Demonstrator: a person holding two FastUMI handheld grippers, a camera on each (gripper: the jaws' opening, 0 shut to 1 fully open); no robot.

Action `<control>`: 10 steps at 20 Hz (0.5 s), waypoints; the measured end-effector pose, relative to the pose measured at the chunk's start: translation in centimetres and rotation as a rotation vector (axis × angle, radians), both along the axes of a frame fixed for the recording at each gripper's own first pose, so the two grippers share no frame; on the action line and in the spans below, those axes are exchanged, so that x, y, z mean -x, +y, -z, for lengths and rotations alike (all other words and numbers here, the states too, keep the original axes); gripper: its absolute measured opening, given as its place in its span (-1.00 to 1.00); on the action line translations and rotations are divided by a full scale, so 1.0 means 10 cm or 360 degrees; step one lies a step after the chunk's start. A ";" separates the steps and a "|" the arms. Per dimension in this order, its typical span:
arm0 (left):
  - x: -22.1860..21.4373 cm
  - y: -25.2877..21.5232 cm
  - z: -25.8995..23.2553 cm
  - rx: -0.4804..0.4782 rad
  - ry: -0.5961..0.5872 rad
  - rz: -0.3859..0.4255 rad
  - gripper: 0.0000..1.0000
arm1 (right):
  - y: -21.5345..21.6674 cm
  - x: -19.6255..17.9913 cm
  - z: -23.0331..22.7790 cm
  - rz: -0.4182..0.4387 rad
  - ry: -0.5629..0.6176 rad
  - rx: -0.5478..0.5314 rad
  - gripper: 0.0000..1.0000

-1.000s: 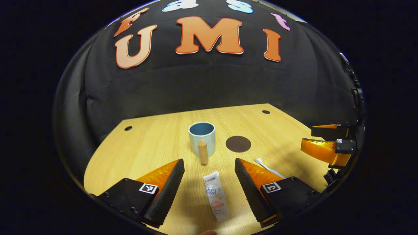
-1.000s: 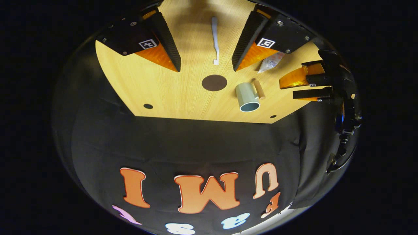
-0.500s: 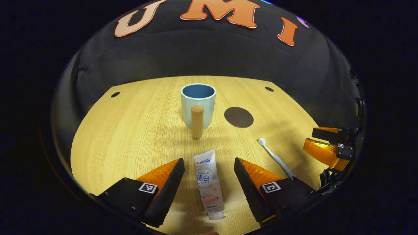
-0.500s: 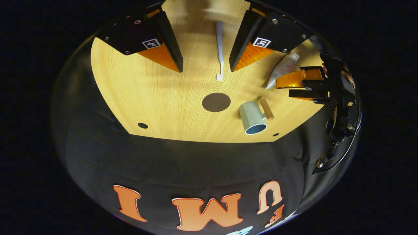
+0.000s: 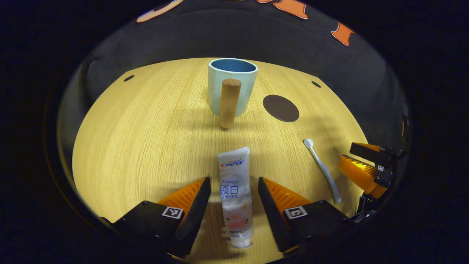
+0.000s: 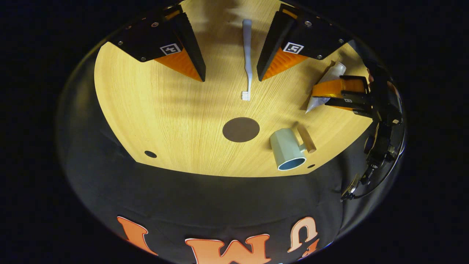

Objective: Put the toothbrush and toothpaste on the desktop into the cup, then pick up the cup and place it on the coaster on the desktop.

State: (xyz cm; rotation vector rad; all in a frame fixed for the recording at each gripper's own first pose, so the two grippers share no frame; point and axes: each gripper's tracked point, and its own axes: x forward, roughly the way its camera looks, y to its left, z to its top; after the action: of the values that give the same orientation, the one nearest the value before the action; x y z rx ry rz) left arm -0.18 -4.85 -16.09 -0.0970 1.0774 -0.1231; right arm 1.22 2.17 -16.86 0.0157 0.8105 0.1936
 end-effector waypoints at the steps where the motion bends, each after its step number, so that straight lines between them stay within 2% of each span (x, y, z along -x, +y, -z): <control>1: 0.02 0.02 0.01 -0.0009 0.0016 -0.0013 0.62 | 0.01 0.00 0.01 -0.0010 0.0009 0.0002 0.71; 2: 0.01 0.03 -0.01 -0.0006 0.0033 -0.0018 0.48 | 0.03 0.01 0.04 -0.0024 0.0018 0.0004 0.67; 3: 0.02 0.04 -0.01 -0.0009 0.0056 -0.0018 0.19 | 0.04 0.03 0.06 -0.0036 0.0036 -0.0001 0.65; 6: -0.07 0.06 -0.08 -0.0012 0.0091 -0.0008 0.05 | 0.06 0.05 0.10 -0.0054 0.0068 0.0024 0.60; 8: 0.02 0.11 -0.12 0.0017 0.0124 -0.0045 0.02 | 0.07 0.08 0.13 -0.0068 0.0085 0.0039 0.60; 9: -0.06 0.09 -0.09 0.0019 0.0095 -0.0026 -0.53 | 0.08 0.09 0.14 -0.0076 0.0095 0.0040 0.60; 10: -0.04 0.08 -0.08 0.0025 0.0110 -0.0022 -0.49 | 0.10 0.10 0.16 -0.0090 0.0102 0.0039 0.61</control>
State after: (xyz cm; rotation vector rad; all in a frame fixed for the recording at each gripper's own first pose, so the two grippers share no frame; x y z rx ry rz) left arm 0.24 -4.00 -15.24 -0.1236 1.1443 -0.1163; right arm 0.21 3.12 -18.50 -0.0244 0.8779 0.2377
